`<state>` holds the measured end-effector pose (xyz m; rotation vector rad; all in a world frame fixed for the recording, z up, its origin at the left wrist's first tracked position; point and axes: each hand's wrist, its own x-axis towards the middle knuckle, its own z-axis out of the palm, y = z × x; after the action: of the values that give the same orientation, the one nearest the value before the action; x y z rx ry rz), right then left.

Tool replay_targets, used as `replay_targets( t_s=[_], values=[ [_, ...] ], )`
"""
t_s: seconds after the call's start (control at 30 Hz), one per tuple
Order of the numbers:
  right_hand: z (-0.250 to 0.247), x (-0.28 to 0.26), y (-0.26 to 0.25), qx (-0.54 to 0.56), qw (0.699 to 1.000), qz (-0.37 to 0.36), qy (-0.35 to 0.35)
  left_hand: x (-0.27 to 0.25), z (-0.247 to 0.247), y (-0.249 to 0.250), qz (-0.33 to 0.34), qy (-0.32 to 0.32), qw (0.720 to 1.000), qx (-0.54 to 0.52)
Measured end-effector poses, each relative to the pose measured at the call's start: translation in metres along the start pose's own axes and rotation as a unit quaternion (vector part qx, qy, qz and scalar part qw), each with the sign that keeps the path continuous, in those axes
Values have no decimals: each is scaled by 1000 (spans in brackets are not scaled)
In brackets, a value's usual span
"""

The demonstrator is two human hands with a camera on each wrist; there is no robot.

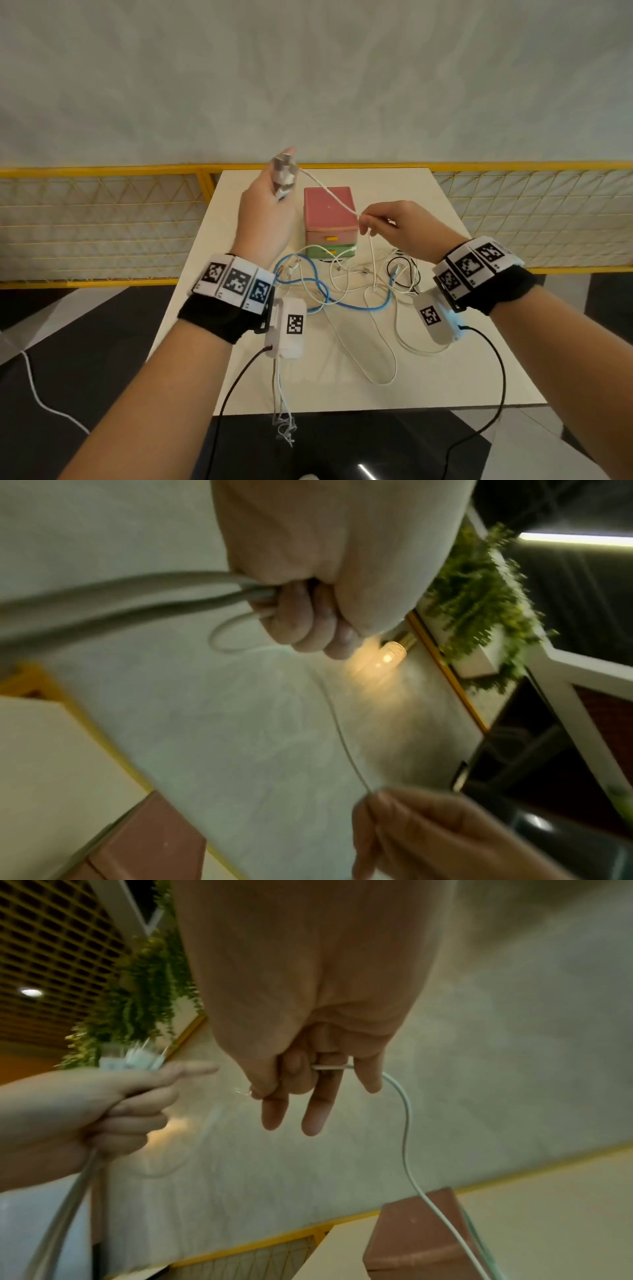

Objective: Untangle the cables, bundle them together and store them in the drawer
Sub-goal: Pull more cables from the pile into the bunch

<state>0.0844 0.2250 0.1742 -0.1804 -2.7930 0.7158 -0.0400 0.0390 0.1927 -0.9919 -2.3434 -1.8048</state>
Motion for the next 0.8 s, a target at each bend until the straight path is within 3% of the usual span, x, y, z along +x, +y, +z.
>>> replay_targets(
  t_s=[0.1, 0.17, 0.23, 0.37, 0.43, 0.57, 0.7, 0.8],
  values=[
    [-1, 4, -19, -32, 997, -71, 2, -11, 16, 11, 35, -165, 983, 74],
    [-4, 7, -27, -45, 995, -91, 5, -15, 22, 14, -6, -244, 963, 110],
    [-9, 5, -26, -17, 996, -83, -4, -16, 17, 15, -21, -231, 966, 116],
    [-12, -5, 4, 75, 997, -1, -15, -2, -7, 12, -48, -16, 999, 18],
    [-9, -10, 19, 88, 995, 31, -26, 4, -18, 3, -76, 24, 997, -9],
    [-1, -11, 15, 27, 998, 36, -47, 0, -12, -4, -30, -54, 996, 71],
    [-5, 1, -13, 1, 999, -42, -7, -15, 17, 6, -12, -225, 970, 96],
    [-13, 8, -18, 31, 997, -67, 19, -17, 24, 7, 2, -203, 976, 74]
  ],
)
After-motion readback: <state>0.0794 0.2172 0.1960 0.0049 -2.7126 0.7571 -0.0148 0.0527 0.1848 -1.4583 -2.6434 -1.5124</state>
